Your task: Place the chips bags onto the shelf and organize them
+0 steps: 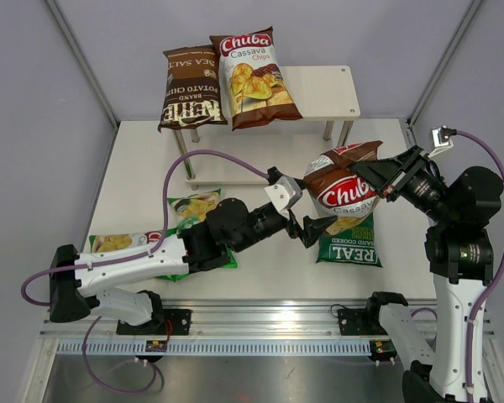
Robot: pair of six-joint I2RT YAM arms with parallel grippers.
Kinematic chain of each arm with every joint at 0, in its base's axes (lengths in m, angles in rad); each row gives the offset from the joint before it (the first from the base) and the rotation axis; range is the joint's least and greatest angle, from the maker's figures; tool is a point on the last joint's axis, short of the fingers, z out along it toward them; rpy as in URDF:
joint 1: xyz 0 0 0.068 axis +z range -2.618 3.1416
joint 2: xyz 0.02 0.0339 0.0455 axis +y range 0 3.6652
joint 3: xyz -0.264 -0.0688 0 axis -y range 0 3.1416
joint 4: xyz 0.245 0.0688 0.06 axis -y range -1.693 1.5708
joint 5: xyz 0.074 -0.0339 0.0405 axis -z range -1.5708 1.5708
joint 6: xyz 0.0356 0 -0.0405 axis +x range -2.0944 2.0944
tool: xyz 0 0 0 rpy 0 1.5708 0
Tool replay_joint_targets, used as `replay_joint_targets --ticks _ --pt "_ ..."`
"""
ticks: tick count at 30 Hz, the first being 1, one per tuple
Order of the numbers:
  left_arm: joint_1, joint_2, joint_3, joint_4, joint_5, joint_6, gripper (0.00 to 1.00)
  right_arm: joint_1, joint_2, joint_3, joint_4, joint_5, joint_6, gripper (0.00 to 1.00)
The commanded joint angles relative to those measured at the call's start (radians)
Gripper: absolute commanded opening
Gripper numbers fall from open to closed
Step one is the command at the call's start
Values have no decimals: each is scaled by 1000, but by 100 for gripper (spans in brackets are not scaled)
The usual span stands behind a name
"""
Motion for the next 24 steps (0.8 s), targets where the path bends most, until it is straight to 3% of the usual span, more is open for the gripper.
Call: replay_joint_targets --ticks 1,5,6,8,9,11,12,15,16,20,24 --pt "-4 -20 10 148 48 36 99 28 -10 6 96 -99 68 0" --pt "-15 -11 -1 194 116 59 95 37 -13 7 108 -119 72 0" --pt "-20 -15 -2 203 117 68 80 39 -13 10 99 -116 55 0" --pt "-26 -21 -15 217 111 73 69 42 -11 18 76 -111 36 0" --pt "-28 -30 -19 224 104 68 59 42 -11 19 73 -108 26 0" --pt "-29 -43 -31 226 105 63 53 42 -13 18 70 -102 18 3" --pt "-31 -53 -36 223 108 63 40 42 -16 21 64 -90 1 7" --pt "-34 -69 -48 214 113 53 31 42 -13 35 41 -79 -28 19" --pt "-37 -80 -51 209 114 47 26 42 -15 38 41 -79 -37 27" --pt "-35 -112 -85 221 114 -43 17 42 -25 26 68 -60 -59 56" --pt "-35 -146 -125 272 125 -119 6 42 -31 -5 133 -67 -34 68"
